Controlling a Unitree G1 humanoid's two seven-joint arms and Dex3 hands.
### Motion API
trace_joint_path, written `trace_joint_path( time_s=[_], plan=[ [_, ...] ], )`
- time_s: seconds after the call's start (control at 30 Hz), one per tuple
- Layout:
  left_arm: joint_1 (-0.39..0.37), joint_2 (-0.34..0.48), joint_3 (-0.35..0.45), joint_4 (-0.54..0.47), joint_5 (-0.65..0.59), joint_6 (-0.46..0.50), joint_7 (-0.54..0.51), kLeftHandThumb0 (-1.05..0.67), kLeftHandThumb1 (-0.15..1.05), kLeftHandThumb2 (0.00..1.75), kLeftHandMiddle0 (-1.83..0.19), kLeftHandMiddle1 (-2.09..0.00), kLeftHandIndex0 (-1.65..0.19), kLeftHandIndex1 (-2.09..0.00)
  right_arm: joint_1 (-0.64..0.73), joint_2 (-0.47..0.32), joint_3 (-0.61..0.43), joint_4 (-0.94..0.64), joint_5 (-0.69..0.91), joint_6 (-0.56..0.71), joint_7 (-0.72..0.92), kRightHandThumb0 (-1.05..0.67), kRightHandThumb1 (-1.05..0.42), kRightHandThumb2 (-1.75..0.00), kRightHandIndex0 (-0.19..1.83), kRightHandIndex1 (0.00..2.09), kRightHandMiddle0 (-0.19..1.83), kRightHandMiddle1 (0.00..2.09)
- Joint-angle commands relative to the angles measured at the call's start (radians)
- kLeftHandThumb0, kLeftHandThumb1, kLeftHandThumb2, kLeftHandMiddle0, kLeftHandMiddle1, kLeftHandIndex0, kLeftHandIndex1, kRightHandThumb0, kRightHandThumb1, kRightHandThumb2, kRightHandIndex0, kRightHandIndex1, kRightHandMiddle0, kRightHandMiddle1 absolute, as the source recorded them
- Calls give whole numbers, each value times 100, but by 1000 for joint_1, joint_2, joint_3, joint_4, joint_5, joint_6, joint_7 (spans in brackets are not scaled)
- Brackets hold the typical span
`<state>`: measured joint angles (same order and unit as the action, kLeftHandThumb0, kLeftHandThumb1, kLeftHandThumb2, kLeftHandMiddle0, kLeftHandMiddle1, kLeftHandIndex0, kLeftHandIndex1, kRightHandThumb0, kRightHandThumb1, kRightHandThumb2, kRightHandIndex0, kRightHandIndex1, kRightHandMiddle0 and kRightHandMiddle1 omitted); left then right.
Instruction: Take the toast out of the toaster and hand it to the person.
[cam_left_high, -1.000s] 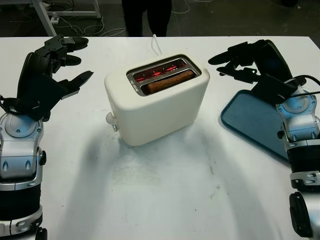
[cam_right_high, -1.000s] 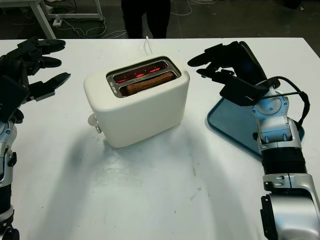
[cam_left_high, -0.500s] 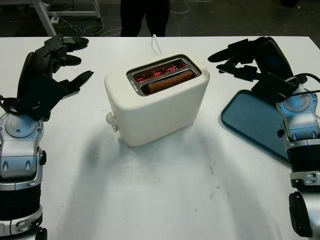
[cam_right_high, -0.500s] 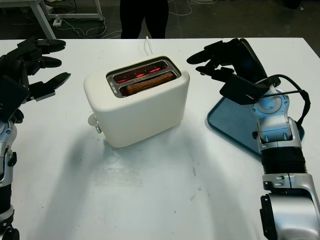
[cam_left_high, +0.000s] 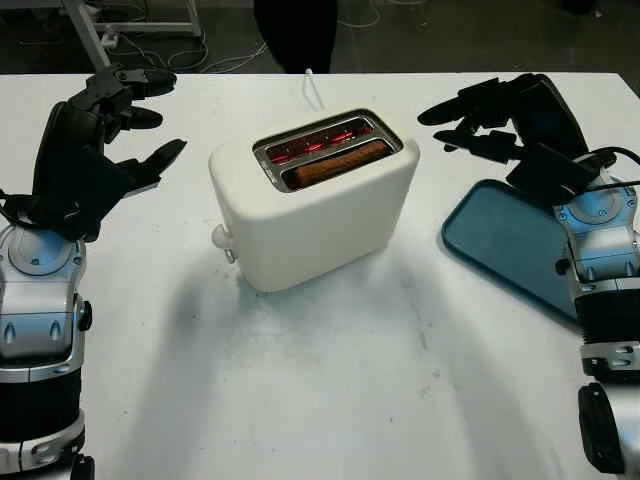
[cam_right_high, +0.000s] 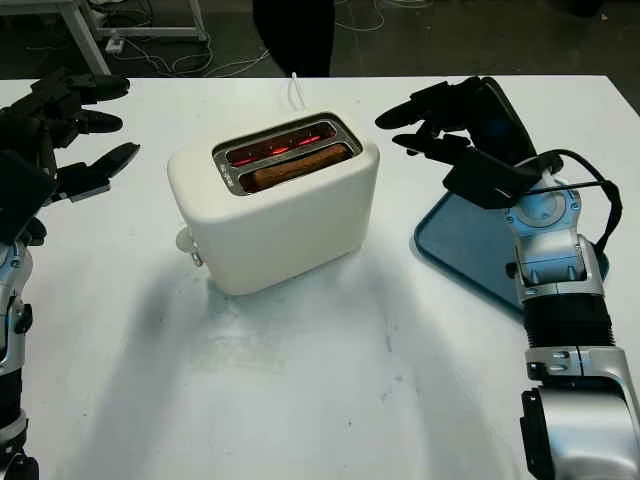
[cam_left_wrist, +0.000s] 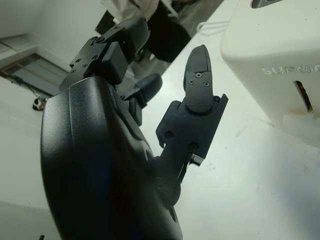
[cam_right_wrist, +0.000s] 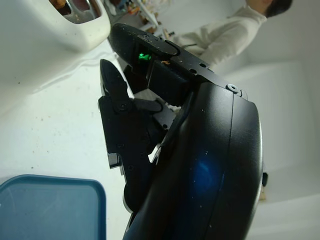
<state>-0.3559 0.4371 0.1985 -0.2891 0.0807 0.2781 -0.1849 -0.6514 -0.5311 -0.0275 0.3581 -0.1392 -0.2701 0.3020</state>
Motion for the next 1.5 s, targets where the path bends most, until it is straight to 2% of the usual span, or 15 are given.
trace_joint_path(
  time_s=[0.0, 0.1, 0.23, 0.43, 0.63, 1.0, 1.47],
  plan=[
    [7, 2, 4, 0, -5, -11, 4, -22, 67, 54, -14, -111, -33, -64, -8, -3, -8, -7, 15, 11, 14, -15, -86, 0, 85, 86, 109, 0],
    [9, 2, 0, -8, 3, -4, 6, -23, 68, 54, -15, -111, -32, -65, -5, -1, -10, -29, 23, 46, 22, -9, -84, 0, 79, 71, 102, 0],
    [5, 3, -4, -10, 7, 10, 5, -23, 68, 53, -15, -110, -32, -66, -1, -3, -12, -48, 22, 65, 24, -7, -83, 0, 80, 66, 100, 0],
    [-1, 11, -8, -12, 16, 15, 3, -22, 68, 53, -17, -109, -32, -67, 4, 3, -17, -51, 14, 44, 6, -3, -83, 0, 85, 65, 102, 1],
    [-5, 6, -11, -15, 14, 23, 5, -21, 67, 53, -17, -108, -32, -67, 3, 3, -16, -38, 3, 41, -5, -11, -83, 0, 90, 66, 105, 2],
    [-5, 12, -17, -22, 24, 30, 4, -23, 68, 53, -17, -105, -31, -66, -3, -1, -18, -6, 13, 1, -2, -14, -82, 0, 91, 65, 106, 2],
    [-12, 12, -13, -8, 17, 18, 2, -20, 68, 53, -18, -104, -31, -66, -2, 3, -21, -36, 26, 43, 13, -6, -83, 0, 90, 64, 105, 1]
  ],
)
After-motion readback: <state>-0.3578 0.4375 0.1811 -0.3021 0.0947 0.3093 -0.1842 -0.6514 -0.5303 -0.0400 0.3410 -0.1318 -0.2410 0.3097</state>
